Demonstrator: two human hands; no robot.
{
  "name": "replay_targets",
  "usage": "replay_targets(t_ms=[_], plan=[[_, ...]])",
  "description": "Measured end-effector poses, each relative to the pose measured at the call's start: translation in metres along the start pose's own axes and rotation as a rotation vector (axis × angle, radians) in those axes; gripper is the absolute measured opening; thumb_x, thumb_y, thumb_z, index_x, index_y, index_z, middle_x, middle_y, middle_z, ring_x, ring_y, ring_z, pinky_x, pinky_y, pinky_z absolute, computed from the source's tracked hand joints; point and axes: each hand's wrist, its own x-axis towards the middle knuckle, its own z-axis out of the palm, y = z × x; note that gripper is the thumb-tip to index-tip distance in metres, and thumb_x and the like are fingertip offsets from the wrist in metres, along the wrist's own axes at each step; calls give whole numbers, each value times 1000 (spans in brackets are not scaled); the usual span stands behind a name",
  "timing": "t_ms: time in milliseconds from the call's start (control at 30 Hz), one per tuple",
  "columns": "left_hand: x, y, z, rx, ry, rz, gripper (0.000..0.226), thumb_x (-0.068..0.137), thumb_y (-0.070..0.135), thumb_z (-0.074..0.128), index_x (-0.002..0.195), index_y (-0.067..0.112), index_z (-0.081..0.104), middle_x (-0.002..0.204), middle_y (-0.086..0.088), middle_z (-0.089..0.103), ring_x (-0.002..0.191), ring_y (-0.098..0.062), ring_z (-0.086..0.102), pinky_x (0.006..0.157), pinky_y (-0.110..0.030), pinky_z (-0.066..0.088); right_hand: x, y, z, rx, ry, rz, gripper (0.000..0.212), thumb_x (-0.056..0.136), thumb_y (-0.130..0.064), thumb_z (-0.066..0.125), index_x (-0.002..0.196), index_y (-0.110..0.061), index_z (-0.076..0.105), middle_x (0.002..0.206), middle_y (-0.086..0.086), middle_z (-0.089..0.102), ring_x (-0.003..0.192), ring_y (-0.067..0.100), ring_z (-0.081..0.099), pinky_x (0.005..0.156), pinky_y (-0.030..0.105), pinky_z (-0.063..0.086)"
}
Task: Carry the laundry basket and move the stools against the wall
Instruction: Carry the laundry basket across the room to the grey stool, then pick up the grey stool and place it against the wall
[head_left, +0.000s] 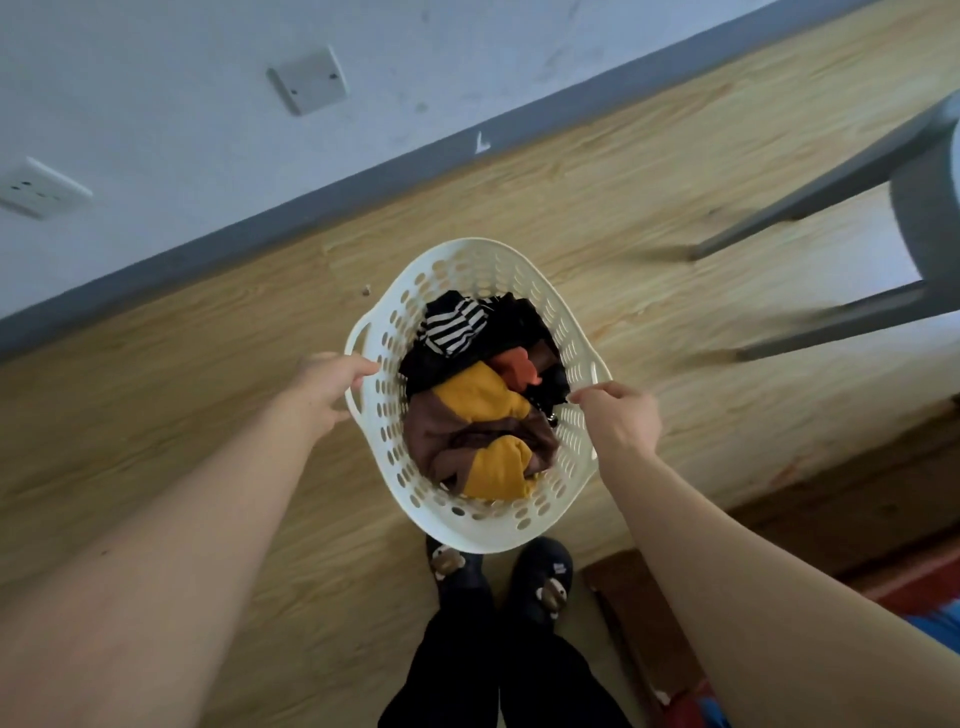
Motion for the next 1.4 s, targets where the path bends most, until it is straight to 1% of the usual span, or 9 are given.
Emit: replay_targets(t_ms=[167, 300, 433, 533, 733, 933, 1067, 1200, 1400], plan=[[25, -9, 3, 30, 0, -39, 36, 86, 1, 60, 122, 6, 59, 117, -9, 58, 109, -20, 54, 91, -42, 45, 15, 6, 13, -49, -72, 41, 20, 82, -7, 58, 83, -14, 76, 72, 3, 64, 70, 20, 57, 52, 23, 40], [32, -17, 1, 100, -21, -113, 40, 86, 3, 62, 126, 5, 56, 127, -12, 57, 118, -22, 53, 101, -46, 44, 21, 16, 16, -37, -116, 133, 21, 84, -10, 61, 97, -3, 75, 100, 15, 71, 93, 23, 61, 55, 21, 39], [30, -9, 2, 246, 59, -39, 58, 87, 10, 63, 142, 7, 42, 145, -13, 46, 134, -29, 43, 106, -45, 38, 27, 18, 14, -141, -82, 132, 24, 83, -11, 55, 98, -3, 74, 85, 14, 69, 74, 25, 61, 67, 35, 54], [17, 14, 9, 439, 132, 209, 70, 85, 16, 66, 146, 14, 33, 153, -9, 38, 137, -29, 41, 107, -41, 39, 22, 7, 11, -184, -36, 89, 24, 82, -12, 52, 94, -12, 72, 79, 6, 65, 65, 19, 54, 58, 28, 46], [-41, 82, 41, 506, -36, 549, 72, 84, 25, 66, 147, 29, 31, 152, -5, 38, 136, -24, 41, 102, -37, 38, -5, -48, -11, -124, -50, -14, 21, 87, -11, 52, 97, -18, 69, 68, 1, 58, 44, 11, 44, 37, 19, 35], [-127, 146, 73, 638, -165, 724, 67, 83, 31, 66, 144, 29, 38, 152, -6, 38, 133, -24, 44, 104, -38, 39, -39, -107, -74, 86, 29, -84, 24, 88, -8, 52, 105, -12, 69, 70, -8, 52, 56, 6, 47, 46, 20, 35], [-180, 180, 101, 677, -203, 829, 61, 86, 29, 64, 142, 26, 42, 151, -5, 39, 100, -10, 56, 84, -25, 45, -50, -134, -123, 175, 76, -102, 24, 90, -10, 51, 108, -13, 68, 81, -2, 59, 62, 8, 51, 51, 21, 40], [-223, 217, 140, 694, -247, 884, 58, 83, 27, 64, 138, 28, 46, 147, -7, 42, 128, -21, 46, 103, -40, 42, -43, -153, -178, 255, 170, -141, 26, 90, -9, 50, 107, -15, 68, 94, 3, 65, 83, 18, 60, 78, 34, 53], [-263, 260, 227, 719, -270, 942, 55, 83, 27, 65, 136, 25, 49, 144, -8, 46, 131, -22, 46, 102, -37, 42, 3, -160, -264, 377, 300, -155, 27, 92, -5, 47, 106, -15, 67, 95, 0, 62, 66, 0, 46, 53, 16, 34]])
